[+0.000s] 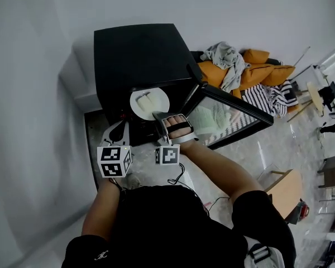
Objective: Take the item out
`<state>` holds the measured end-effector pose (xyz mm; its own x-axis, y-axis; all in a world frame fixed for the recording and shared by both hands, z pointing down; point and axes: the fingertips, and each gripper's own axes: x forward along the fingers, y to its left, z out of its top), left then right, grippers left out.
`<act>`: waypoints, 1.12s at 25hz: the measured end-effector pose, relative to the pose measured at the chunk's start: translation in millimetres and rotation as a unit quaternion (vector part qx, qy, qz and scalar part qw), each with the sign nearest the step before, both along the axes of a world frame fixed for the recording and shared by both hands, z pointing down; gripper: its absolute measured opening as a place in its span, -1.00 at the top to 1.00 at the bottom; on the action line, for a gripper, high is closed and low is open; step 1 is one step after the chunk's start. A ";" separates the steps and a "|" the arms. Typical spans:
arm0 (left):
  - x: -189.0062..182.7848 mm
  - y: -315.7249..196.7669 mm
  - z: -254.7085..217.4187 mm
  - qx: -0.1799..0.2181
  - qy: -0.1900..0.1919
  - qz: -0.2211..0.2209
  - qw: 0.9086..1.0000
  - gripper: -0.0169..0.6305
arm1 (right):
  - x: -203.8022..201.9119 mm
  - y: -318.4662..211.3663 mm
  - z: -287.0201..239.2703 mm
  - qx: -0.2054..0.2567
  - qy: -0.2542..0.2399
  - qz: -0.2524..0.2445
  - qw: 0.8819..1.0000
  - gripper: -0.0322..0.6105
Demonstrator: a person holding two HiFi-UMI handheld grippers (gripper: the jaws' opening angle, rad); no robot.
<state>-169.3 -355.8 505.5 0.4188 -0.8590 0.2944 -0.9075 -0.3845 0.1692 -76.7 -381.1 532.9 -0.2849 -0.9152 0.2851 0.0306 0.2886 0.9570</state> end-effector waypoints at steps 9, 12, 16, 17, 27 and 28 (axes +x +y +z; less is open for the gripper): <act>18.9 41.4 -9.4 0.003 -0.005 -0.047 0.999 0.92 | 22.3 39.3 -9.3 0.002 0.004 -0.042 0.999 0.82; 28.2 56.5 -10.9 0.005 -0.010 -0.058 0.998 0.92 | 33.7 53.9 -9.7 0.003 0.004 -0.051 0.999 0.82; 46.9 84.9 -11.8 0.010 -0.011 -0.081 0.997 0.92 | 57.0 83.1 -12.4 0.003 -0.008 -0.057 0.998 0.82; 49.4 92.9 -11.3 0.010 -0.009 -0.091 0.996 0.92 | 63.3 90.9 -12.7 0.002 -0.010 -0.059 0.998 0.82; 113.7 191.0 -10.1 0.010 -0.018 -0.127 0.992 0.92 | 117.2 166.6 -25.0 0.018 -0.022 -0.097 0.995 0.82; 120.0 200.2 -9.6 0.010 -0.021 -0.127 0.992 0.92 | 120.1 173.0 -25.3 0.018 -0.022 -0.100 0.995 0.82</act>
<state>-49.3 -155.6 495.9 0.1756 -0.9411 0.2890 -0.9816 -0.1451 0.1241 43.4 -208.2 507.6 -0.4746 -0.8478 0.2366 0.0415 0.2469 0.9681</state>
